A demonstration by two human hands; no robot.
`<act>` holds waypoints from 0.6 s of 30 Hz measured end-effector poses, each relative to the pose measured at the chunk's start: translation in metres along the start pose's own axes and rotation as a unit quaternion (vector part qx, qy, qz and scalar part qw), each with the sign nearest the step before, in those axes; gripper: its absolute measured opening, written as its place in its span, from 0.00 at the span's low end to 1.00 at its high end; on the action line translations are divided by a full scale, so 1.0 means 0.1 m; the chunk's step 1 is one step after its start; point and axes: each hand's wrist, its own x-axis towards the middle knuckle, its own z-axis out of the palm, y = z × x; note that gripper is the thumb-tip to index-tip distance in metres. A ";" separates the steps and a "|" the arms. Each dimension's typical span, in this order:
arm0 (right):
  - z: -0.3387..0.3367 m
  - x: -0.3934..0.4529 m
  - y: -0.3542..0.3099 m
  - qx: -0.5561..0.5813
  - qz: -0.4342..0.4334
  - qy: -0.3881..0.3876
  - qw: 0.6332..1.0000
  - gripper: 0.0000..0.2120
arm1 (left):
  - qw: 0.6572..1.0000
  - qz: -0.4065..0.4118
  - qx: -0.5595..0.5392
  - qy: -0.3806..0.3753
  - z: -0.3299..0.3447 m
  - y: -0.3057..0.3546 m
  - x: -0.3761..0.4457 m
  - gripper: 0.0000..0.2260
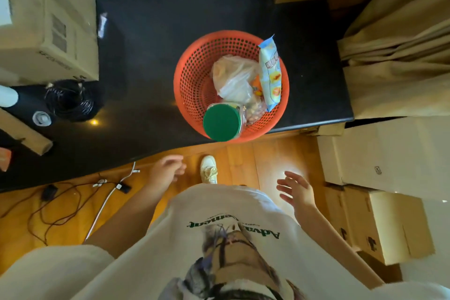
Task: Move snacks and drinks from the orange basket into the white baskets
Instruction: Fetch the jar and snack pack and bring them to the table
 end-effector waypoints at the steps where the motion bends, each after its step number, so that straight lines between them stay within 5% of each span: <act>1: 0.04 0.03 -0.04 0.002 0.002 0.003 1.000 0.12 | 0.999 0.034 0.023 -0.023 0.07 0.16 0.03 0.12; 9: 0.50 0.45 -0.77 -0.082 -0.103 0.007 0.991 0.14 | 0.956 0.235 0.170 -0.040 0.39 0.70 0.46 0.42; 18: 1.10 0.99 -1.75 -0.264 -0.276 0.028 0.924 0.32 | 0.928 0.277 0.245 -0.052 0.57 0.82 0.63 0.57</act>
